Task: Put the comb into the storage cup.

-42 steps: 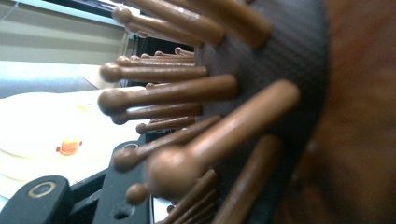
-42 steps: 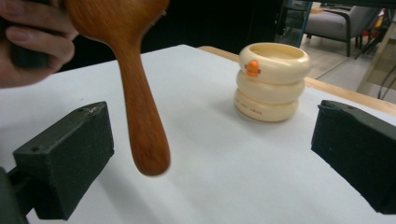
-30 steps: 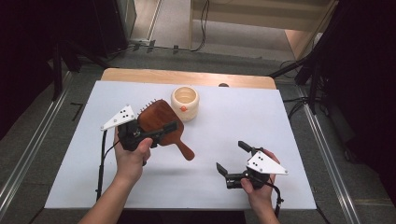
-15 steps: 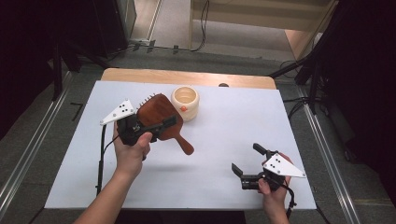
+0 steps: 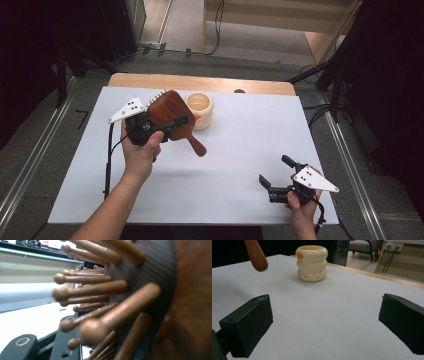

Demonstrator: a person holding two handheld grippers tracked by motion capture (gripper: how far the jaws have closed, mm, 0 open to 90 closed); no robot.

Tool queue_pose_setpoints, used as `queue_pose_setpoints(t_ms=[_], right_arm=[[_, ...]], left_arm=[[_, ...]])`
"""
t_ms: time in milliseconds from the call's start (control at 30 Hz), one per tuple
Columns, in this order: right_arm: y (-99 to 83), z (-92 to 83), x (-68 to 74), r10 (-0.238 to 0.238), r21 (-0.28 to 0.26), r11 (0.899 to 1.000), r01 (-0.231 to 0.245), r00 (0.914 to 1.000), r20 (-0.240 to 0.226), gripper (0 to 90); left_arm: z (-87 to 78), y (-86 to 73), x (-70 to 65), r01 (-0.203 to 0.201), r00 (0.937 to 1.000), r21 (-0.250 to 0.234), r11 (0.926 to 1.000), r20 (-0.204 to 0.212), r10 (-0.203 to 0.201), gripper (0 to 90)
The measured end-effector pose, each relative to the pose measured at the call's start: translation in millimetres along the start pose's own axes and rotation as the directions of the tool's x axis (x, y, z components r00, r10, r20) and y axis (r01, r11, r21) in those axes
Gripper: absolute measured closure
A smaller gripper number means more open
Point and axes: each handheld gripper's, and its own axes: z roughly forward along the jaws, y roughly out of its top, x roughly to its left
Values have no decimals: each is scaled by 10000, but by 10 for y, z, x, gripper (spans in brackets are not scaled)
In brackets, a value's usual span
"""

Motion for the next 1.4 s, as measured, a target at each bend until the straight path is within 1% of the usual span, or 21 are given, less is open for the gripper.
queue_pose_setpoints(t_ms=[133, 233, 367, 467, 500, 633, 667, 700, 733, 833, 933, 1000, 1167, 1267, 1400], right_arm=[[-49, -29, -45, 59, 84, 9999, -60, 9999, 94, 0], [-87, -57, -79, 100, 153, 9998, -103, 9997, 241, 0], [-139, -94, -123, 150, 270, 9995, -159, 9994, 320, 0], [-166, -126, -156, 226, 335, 9992, -239, 9990, 376, 0], [-175, -132, -171, 185, 335, 9992, -199, 9990, 397, 0], [-199, -144, -210, 274, 386, 9988, -293, 9985, 476, 0], [-206, -143, -219, 338, 361, 9987, -353, 9985, 432, 0], [-211, -143, -218, 424, 364, 9984, -440, 9982, 428, 0], [-214, -142, -221, 376, 394, 9984, -394, 9983, 453, 0], [-233, -134, -237, 346, 421, 9984, -366, 9983, 470, 0], [-253, -133, -249, 449, 498, 9976, -473, 9978, 490, 0], [-253, -134, -253, 423, 451, 9980, -445, 9979, 482, 0], [-258, -133, -255, 412, 438, 9981, -431, 9982, 447, 0], [-258, -135, -255, 499, 432, 9977, -518, 9978, 432, 0], [-259, -127, -250, 392, 423, 9983, -408, 9984, 398, 0]], left_arm=[[11, 37, 48, -5, 9999, -54, 10000, -101, 5, 518], [26, 74, 72, -138, 9997, -26, 9999, -186, 138, 518], [49, 125, 112, -224, 9993, -24, 9997, -311, 224, 517], [65, 153, 153, -100, 9994, -109, 9999, -330, 97, 518], [68, 161, 168, -108, 9993, -94, 9999, -358, 104, 518], [98, 193, 191, -176, 9988, -123, 9998, -458, 170, 517], [109, 202, 195, -192, 9986, -138, 9997, -505, 185, 517], [117, 213, 203, -275, 9983, -96, 9996, -516, 270, 517], [128, 221, 213, -263, 9983, -110, 9996, -525, 257, 517], [158, 243, 244, -214, 9981, -143, 9997, -577, 206, 517], [179, 264, 277, -166, 9982, -130, 9998, -582, 158, 517], [192, 278, 304, -73, 9985, -201, 9998, -550, 61, 517], [204, 316, 370, 23, 9978, -336, 9994, -658, -45, 517], [218, 341, 398, -13, 9971, -330, 9995, -761, -12, 517], [246, 385, 429, -36, 9964, -338, 9994, -844, 8, 517]])
